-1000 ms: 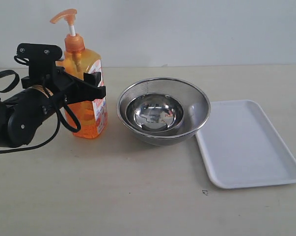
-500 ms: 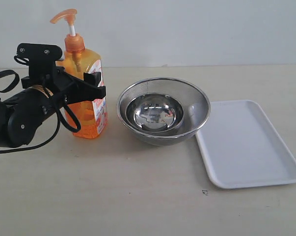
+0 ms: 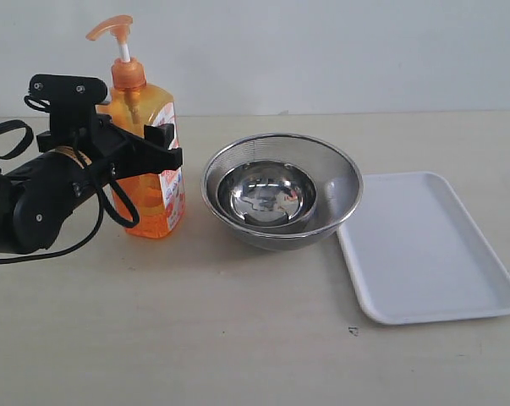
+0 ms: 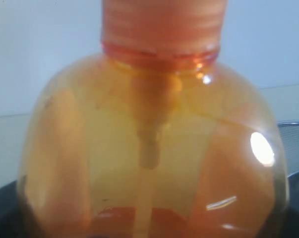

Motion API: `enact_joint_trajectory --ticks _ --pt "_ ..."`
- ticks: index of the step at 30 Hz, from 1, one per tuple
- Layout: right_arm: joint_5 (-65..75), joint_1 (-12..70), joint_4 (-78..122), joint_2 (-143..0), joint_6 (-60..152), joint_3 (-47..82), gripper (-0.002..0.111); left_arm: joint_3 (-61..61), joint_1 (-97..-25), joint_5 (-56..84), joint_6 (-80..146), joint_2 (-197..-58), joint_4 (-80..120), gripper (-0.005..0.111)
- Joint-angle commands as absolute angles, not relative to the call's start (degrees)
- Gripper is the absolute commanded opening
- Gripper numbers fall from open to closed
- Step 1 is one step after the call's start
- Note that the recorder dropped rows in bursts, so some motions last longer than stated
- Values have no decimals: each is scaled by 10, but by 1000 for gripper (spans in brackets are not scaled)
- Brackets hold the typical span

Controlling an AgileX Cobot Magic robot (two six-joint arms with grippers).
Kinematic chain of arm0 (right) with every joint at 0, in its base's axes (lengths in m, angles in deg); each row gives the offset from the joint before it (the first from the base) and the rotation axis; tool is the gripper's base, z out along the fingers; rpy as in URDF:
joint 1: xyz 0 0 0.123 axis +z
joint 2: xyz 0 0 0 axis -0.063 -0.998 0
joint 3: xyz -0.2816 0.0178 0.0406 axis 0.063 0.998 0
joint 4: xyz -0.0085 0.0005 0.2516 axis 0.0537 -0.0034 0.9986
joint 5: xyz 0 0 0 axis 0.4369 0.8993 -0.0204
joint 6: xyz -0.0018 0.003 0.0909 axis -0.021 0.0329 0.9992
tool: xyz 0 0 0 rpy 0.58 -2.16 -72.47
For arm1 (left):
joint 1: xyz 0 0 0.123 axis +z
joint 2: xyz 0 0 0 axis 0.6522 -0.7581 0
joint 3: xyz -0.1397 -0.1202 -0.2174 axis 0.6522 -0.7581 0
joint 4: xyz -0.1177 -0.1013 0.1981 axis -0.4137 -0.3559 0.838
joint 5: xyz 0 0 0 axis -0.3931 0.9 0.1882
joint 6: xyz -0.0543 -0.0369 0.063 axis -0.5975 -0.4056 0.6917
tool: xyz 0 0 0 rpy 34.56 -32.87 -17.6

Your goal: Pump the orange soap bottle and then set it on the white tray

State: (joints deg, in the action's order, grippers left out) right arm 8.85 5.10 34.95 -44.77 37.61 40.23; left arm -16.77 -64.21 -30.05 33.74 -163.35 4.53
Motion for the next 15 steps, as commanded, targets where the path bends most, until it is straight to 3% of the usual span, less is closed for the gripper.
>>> enact_joint_trajectory --ticks 1,9,15 --pt "70 48 352 -463 363 395 0 -163 -645 -341 336 -1625 51 5" --pt "132 135 352 -635 250 311 0 -163 -645 -339 336 -1625 51 5" --pt "177 227 353 -825 205 160 0 -163 -645 -334 392 -1625 61 5"
